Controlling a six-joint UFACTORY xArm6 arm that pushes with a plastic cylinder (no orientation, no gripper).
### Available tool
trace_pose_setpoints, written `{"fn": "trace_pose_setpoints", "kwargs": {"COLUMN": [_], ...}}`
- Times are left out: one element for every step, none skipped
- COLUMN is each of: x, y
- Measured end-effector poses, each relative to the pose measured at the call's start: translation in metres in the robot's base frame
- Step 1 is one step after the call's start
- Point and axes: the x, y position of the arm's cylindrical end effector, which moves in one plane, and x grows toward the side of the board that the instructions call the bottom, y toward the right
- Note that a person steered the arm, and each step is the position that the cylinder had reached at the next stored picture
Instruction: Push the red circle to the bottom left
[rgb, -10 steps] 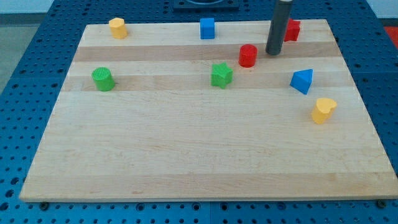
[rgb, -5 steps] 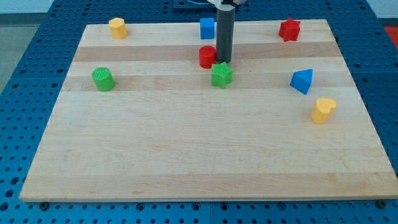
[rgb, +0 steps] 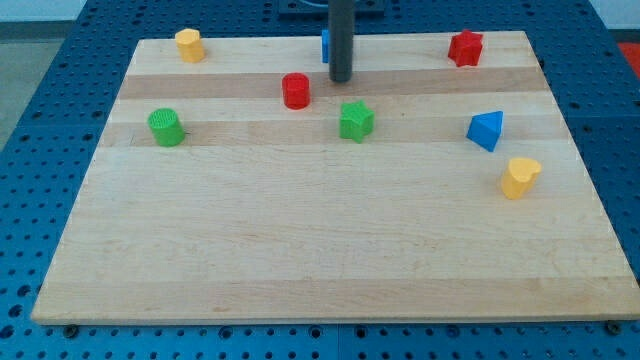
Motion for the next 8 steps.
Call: {"fn": "trace_pose_setpoints", "kwargs": {"x": [0.038,0.095,0.101,0.084,0.076,0.081,0.129,0.119], "y": [-0.045,-0.045,-0.043,-0.037,-0.041,-0.068,-0.078,-0.078]}}
